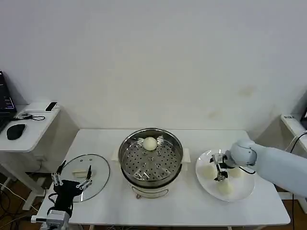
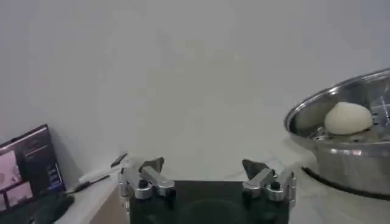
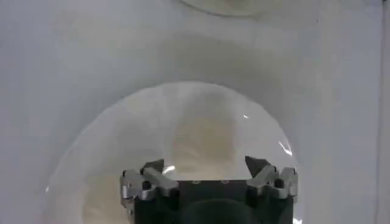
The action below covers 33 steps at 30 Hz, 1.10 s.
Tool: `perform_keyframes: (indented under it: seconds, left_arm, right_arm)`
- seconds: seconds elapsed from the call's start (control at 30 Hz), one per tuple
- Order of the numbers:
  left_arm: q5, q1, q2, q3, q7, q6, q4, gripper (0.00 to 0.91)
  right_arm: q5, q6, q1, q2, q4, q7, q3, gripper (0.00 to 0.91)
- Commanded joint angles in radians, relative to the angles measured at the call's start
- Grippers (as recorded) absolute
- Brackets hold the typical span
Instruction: Take steamed baozi put them in steamer then cover it.
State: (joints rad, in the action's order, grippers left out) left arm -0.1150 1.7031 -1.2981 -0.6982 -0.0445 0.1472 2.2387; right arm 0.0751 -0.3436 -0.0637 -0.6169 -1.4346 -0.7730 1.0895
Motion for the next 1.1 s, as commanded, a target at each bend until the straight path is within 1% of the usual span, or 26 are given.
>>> perform_keyframes:
  seconds: [0.03, 0.23, 0.3, 0.4, 0.5, 0.63, 0.77, 0.87, 0.9, 0.97, 1.0, 1.03, 1.1]
  left_arm:
    - [-0.001, 0.003, -0.002, -0.001, -0.001, 0.0, 0.006, 0.907]
    - [-0.002, 0.007, -0.01, -0.001, -0.002, 0.0, 0.011, 0.907]
    - [-0.004, 0.007, -0.011, -0.001, -0.002, 0.0, 0.012, 0.907]
    - [-0.004, 0.009, -0.012, 0.0, -0.002, 0.0, 0.017, 0.907]
    - [-0.005, 0.009, -0.012, -0.001, -0.002, 0.0, 0.021, 0.907]
    - [-0.004, 0.01, -0.01, 0.001, -0.002, 0.001, 0.028, 0.907]
    - [-0.004, 0.005, -0.006, 0.006, -0.001, 0.003, 0.032, 0.907]
    - [-0.003, 0.004, -0.002, 0.01, -0.001, 0.003, 0.035, 0.907]
    - [-0.003, 0.004, -0.001, 0.011, 0.0, 0.003, 0.036, 0.907]
    - [-0.003, 0.004, 0.001, 0.012, 0.0, 0.003, 0.04, 0.907]
    - [-0.003, 0.003, 0.002, 0.013, 0.0, 0.003, 0.042, 0.907]
    - [-0.002, 0.003, 0.004, 0.013, 0.0, 0.003, 0.044, 0.907]
    - [-0.002, 0.001, 0.005, 0.013, 0.001, 0.004, 0.047, 0.907]
  right_arm:
    - [-0.022, -0.009, 0.04, -0.034, 0.039, -0.008, -0.031, 0.635]
    - [-0.016, -0.02, 0.036, -0.03, 0.035, -0.026, -0.028, 0.574]
    - [-0.014, -0.021, 0.031, -0.031, 0.033, -0.032, -0.028, 0.504]
    - [-0.011, -0.021, 0.012, -0.027, 0.028, -0.052, -0.029, 0.464]
    - [-0.004, -0.019, -0.025, -0.015, 0.017, -0.071, -0.027, 0.464]
    - [0.022, -0.021, -0.095, 0.014, -0.006, -0.075, -0.011, 0.474]
    - [0.062, -0.021, -0.213, 0.052, -0.037, -0.08, 0.03, 0.474]
    - [0.1, -0.024, -0.311, 0.066, -0.057, -0.08, 0.084, 0.474]
    - [0.116, -0.025, -0.372, 0.066, -0.067, -0.08, 0.106, 0.484]
    - [0.148, -0.03, -0.48, 0.061, -0.085, -0.078, 0.157, 0.474]
    - [0.168, -0.032, -0.506, 0.057, -0.092, -0.075, 0.17, 0.484]
    - [0.214, -0.043, -0.591, 0.042, -0.119, -0.069, 0.214, 0.494]
    - [0.257, -0.056, -0.654, 0.022, -0.146, -0.056, 0.249, 0.494]
